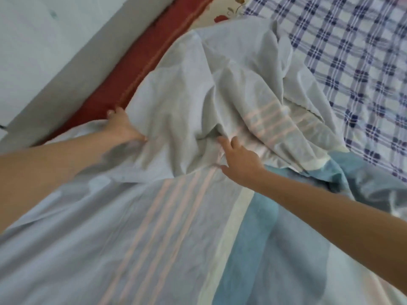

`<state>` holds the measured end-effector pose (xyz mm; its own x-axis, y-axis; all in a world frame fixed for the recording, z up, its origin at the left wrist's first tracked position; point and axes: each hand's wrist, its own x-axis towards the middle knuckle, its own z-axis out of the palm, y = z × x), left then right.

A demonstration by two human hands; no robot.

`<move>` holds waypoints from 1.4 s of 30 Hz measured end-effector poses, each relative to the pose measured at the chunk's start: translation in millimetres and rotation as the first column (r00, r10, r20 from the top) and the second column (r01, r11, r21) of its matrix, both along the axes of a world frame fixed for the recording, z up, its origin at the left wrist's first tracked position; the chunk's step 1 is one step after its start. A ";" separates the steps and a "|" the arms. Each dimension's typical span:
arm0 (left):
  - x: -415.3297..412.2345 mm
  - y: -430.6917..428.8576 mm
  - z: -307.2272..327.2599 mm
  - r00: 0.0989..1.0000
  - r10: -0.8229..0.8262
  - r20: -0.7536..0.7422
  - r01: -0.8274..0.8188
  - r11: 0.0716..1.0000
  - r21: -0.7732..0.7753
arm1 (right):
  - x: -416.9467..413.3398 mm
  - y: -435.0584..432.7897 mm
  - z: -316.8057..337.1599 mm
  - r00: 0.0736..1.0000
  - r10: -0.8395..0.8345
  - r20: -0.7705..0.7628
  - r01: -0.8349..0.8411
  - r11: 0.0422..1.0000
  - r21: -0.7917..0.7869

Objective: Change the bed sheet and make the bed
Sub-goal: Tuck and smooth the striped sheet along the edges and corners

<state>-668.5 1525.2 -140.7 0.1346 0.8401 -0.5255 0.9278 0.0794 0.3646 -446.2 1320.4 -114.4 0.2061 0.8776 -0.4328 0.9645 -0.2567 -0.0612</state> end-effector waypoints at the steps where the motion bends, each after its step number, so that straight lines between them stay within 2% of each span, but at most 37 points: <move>1: -4.1 3.1 -4.0 0.999 -0.043 0.027 0.043 0.999 0.016 | -3.4 3.2 -2.9 1.000 -0.015 0.011 0.015 0.999 0.032; 3: -6.7 9.3 -5.1 0.991 -0.106 0.078 0.098 0.990 0.099 | -4.9 13.8 -7.3 1.000 -0.005 -0.013 0.005 0.999 0.054; 4: -3.6 15.4 -2.4 0.989 -0.089 0.115 0.069 0.983 0.170 | -6.2 19.0 -7.7 0.999 0.033 -0.038 -0.032 0.998 0.045; 7: 2.8 51.2 19.3 0.953 0.117 0.279 -0.213 0.915 0.342 | -16.5 33.3 -4.1 0.982 0.136 -0.134 -0.133 0.991 0.034; 9: 1.2 72.8 35.8 0.896 0.209 0.392 -0.340 0.891 0.301 | -13.2 45.0 -4.3 0.978 0.139 -0.156 -0.138 0.990 0.017; 10: -4.8 78.5 38.8 0.889 0.220 0.401 -0.347 0.895 0.278 | -10.3 54.3 -3.9 0.984 0.157 -0.090 -0.157 0.988 0.003; 12: -9.3 75.9 40.3 0.919 0.137 0.369 -0.243 0.935 0.259 | 6.2 73.5 0.3 0.990 0.126 0.055 -0.127 0.992 0.008; 14: -15.4 64.3 38.4 0.936 -0.031 0.351 -0.088 0.944 0.317 | 22.6 88.9 6.1 0.994 0.010 0.105 -0.013 1.000 0.026; 15: -20.3 56.3 35.4 0.935 -0.130 0.329 -0.005 0.926 0.379 | 26.7 91.9 7.9 0.995 -0.058 0.085 0.055 0.998 0.039; 17: -34.6 26.8 27.2 0.931 -0.302 0.207 0.146 0.824 0.547 | 18.9 85.7 3.3 0.995 -0.098 0.008 0.096 0.986 0.134; 18: -42.1 2.8 23.3 0.932 -0.342 0.118 0.206 0.769 0.606 | 6.9 75.6 -1.3 0.999 -0.042 -0.002 0.041 0.975 0.216; 20: -62.2 -62.0 14.6 0.903 -0.429 -0.011 0.334 0.687 0.645 | -30.1 43.5 -15.5 0.982 0.182 0.042 -0.186 0.920 0.345; 21: -76.6 -101.1 7.5 0.853 -0.517 -0.068 0.437 0.637 0.635 | -53.5 23.6 -25.2 0.940 0.339 0.047 -0.332 0.872 0.361; 22: -93.7 -139.5 -2.4 0.778 -0.612 -0.146 0.559 0.565 0.607 | -76.3 3.3 -34.4 0.854 0.518 0.051 -0.501 0.792 0.348; 23: -114.2 -175.2 -12.8 0.679 -0.698 -0.230 0.677 0.474 0.563 | -97.8 -17.4 -43.9 0.714 0.698 0.056 -0.675 0.665 0.319; 24: -136.6 -204.5 -21.9 0.572 -0.763 -0.303 0.773 0.377 0.511 | -116.8 -36.8 -53.1 0.531 0.845 0.072 -0.823 0.493 0.281; 25: -160.5 -225.2 -31.2 0.486 -0.801 -0.350 0.834 0.307 0.458 | -133.6 -52.1 -59.9 0.354 0.932 0.080 -0.916 0.329 0.228; 26: -181.4 -233.6 -37.8 0.444 -0.813 -0.377 0.868 0.284 0.408 | -143.6 -58.8 -63.8 0.233 0.971 0.062 -0.961 0.220 0.168; 27: -201.1 -233.3 -44.5 0.437 -0.805 -0.403 0.882 0.294 0.368 | -149.4 -58.2 -69.7 0.181 0.983 0.041 -0.977 0.175 0.118; 28: -219.0 -226.3 -51.9 0.466 -0.774 -0.428 0.876 0.334 0.349 | -154.0 -50.1 -73.9 0.206 0.977 0.055 -0.976 0.201 0.085; 29: -233.9 -214.1 -58.1 0.531 -0.723 -0.442 0.843 0.396 0.364 | -155.9 -37.1 -75.9 0.306 0.950 0.063 -0.952 0.305 0.035; 31: -255.1 -179.9 -61.1 0.680 -0.584 -0.444 0.733 0.561 0.385 | -156.8 1.1 -71.7 0.591 0.805 0.055 -0.806 0.592 0.003; 33: -266.2 -145.2 -55.0 0.796 -0.444 -0.411 0.590 0.722 0.362 | -157.4 53.8 -60.0 0.819 0.572 0.047 -0.574 0.817 0.052; 35: -266.2 -126.7 -43.0 0.899 -0.317 -0.303 0.402 0.870 0.285 | -162.0 101.9 -41.1 0.965 0.261 0.028 -0.259 0.963 -0.079; 37: -261.1 -131.5 -37.5 0.939 -0.231 -0.256 0.304 0.904 0.300 | -180.0 134.1 -22.9 1.000 -0.010 0.010 0.012 0.989 -0.150; 38: -257.4 -140.2 -35.7 0.941 -0.219 -0.260 0.298 0.899 0.322 | -191.7 138.8 -17.7 0.996 -0.092 -0.011 0.090 0.988 -0.125; 39: -252.9 -151.3 -34.7 0.942 -0.218 -0.253 0.299 0.890 0.344 | -202.6 135.5 -14.8 0.997 -0.077 -0.021 0.075 0.993 -0.088; 40: -256.5 -166.0 -34.6 0.948 -0.215 -0.236 0.292 0.882 0.370 | -218.4 126.8 -16.0 0.999 0.046 0.003 -0.046 0.998 -0.034; 41: -261.3 -182.8 -33.7 0.954 -0.213 -0.210 0.282 0.873 0.399 | -233.3 111.1 -22.7 0.970 0.243 0.001 -0.243 0.970 0.026; 42: -268.8 -200.7 -32.3 0.956 -0.215 -0.198 0.280 0.867 0.412 | -247.9 93.2 -28.5 0.877 0.481 -0.005 -0.479 0.874 0.083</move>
<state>-937.3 1324.4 -173.0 0.3201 0.9357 -0.1482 0.9400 -0.2941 0.1729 -694.1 1413.6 -142.9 -0.2591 0.8964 -0.3595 0.9658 0.2440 -0.0875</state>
